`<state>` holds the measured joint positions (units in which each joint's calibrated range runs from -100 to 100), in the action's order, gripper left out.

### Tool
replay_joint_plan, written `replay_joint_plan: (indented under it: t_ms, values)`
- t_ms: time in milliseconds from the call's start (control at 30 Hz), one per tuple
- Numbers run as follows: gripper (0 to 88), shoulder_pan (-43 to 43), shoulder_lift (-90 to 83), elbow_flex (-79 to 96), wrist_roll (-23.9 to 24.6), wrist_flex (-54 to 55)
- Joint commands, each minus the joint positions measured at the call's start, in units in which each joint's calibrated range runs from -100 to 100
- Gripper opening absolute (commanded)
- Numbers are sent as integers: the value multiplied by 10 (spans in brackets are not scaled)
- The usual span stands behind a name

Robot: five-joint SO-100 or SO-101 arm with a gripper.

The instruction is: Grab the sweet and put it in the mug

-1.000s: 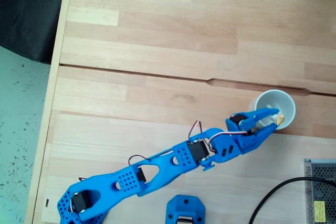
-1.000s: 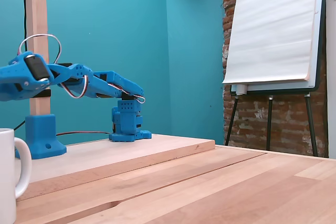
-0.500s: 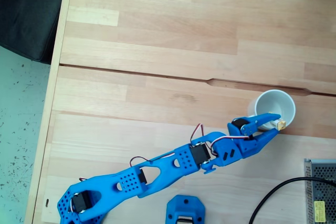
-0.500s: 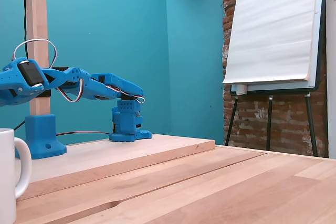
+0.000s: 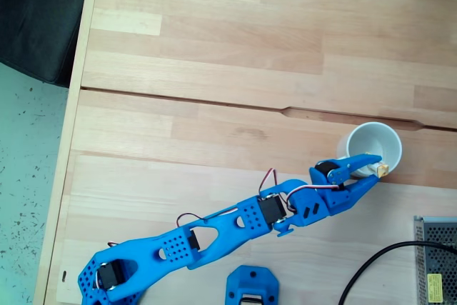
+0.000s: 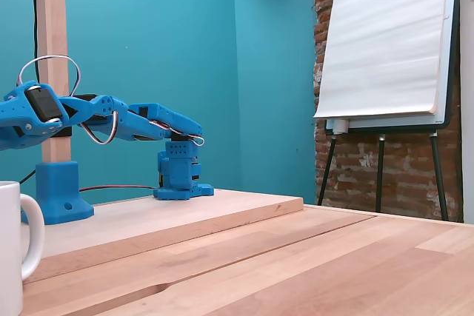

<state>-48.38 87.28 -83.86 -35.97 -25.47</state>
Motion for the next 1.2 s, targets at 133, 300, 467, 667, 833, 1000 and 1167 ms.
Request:
replay_joint_plan:
  t_ms: [133, 300, 467, 667, 833, 1000, 1167]
  values:
    - [0, 7, -21, -50, -5, 15]
    - [32, 8, -19, -81, -6, 14]
    - [90, 9, -17, -89, -6, 14]
    - [111, 13, -15, -90, -6, 14]
    - [115, 14, -16, -90, -6, 14]
    - [117, 12, -17, -91, -6, 14]
    - [145, 10, -17, -91, -8, 14]
